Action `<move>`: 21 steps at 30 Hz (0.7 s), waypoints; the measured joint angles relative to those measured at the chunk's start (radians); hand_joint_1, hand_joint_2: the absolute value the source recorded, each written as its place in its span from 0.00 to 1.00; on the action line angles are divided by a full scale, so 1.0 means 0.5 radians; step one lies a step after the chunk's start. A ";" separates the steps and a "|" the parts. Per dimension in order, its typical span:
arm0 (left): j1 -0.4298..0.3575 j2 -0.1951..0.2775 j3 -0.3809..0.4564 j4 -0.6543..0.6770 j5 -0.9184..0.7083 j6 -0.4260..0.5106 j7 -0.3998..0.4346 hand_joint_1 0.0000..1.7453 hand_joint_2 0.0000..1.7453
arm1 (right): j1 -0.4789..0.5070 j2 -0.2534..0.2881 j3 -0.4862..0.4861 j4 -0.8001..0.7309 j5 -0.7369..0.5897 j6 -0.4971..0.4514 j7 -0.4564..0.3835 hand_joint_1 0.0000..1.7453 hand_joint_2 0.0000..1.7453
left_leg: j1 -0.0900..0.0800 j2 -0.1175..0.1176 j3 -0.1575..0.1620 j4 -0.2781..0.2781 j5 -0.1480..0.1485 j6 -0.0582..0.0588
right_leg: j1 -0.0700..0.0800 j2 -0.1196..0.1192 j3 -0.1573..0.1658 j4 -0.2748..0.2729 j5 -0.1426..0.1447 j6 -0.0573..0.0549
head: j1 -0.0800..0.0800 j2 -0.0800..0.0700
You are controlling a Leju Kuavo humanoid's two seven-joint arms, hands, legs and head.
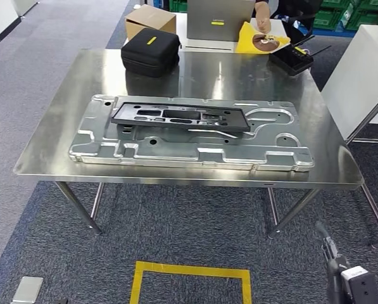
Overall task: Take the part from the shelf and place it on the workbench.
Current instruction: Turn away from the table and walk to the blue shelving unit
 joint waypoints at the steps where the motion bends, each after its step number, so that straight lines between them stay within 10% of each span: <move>1: 0.000 0.001 0.000 0.000 -0.002 0.001 -0.001 0.00 0.00 | -0.012 0.025 -0.027 0.080 0.041 0.027 0.000 0.00 0.00 | -0.005 0.004 -0.029 0.002 0.023 0.009 | 0.001 0.001 -0.028 0.114 -0.105 0.001 | 0.001 0.000; 3: 0.000 0.002 0.002 0.000 -0.005 0.002 -0.003 0.00 0.00 | -0.044 0.074 -0.082 0.255 0.128 0.077 -0.016 0.00 0.00 | -0.018 0.010 -0.096 0.011 0.069 0.019 | 0.003 0.003 -0.059 0.348 -0.219 0.003 | 0.001 0.000; 5: 0.000 0.002 0.003 0.000 -0.010 0.001 -0.004 0.00 0.00 | -0.074 0.115 -0.136 0.427 0.214 0.114 -0.051 0.00 0.00 | -0.029 0.015 -0.162 0.030 0.106 0.020 | 0.006 0.006 0.009 0.386 -0.155 -0.001 | 0.001 0.000; 7: -0.003 0.001 0.005 0.000 -0.016 0.001 -0.005 0.00 0.00 | -0.113 0.143 -0.192 0.587 0.292 0.135 -0.088 0.00 0.00 | -0.036 0.017 -0.218 0.058 0.132 0.014 | 0.015 0.008 0.201 0.160 -0.061 -0.021 | 0.001 0.000; 10: -0.008 0.000 0.009 0.000 -0.023 0.001 -0.009 0.00 0.00 | -0.188 0.171 -0.279 0.820 0.392 0.158 -0.132 0.00 0.00 | -0.045 0.020 -0.272 0.093 0.172 -0.010 | 0.035 0.007 0.435 -0.205 -0.076 -0.055 | 0.000 0.000; 13: -0.003 0.003 0.016 0.000 -0.027 0.001 -0.011 0.00 0.00 | -0.242 0.193 -0.353 1.046 0.476 0.180 -0.176 0.00 0.00 | -0.040 0.016 -0.309 0.108 0.185 -0.045 | 0.032 0.000 0.405 -0.245 -0.051 -0.094 | -0.002 0.000; 18: 0.001 0.005 0.020 0.000 -0.035 -0.002 -0.012 0.00 0.00 | -0.364 0.197 -0.483 1.445 0.641 0.181 -0.257 0.00 0.00 | -0.013 0.000 -0.394 0.554 -0.209 -0.109 | 0.025 -0.012 0.255 -0.236 0.069 -0.133 | -0.004 0.000; 21: -0.001 0.005 0.020 0.000 -0.038 -0.005 -0.013 0.00 0.00 | -0.451 0.179 -0.555 1.719 0.739 0.136 -0.308 0.00 0.00 | -0.001 0.000 -0.269 0.571 -0.099 -0.115 | 0.024 -0.016 0.146 -0.203 0.129 -0.118 | -0.004 0.000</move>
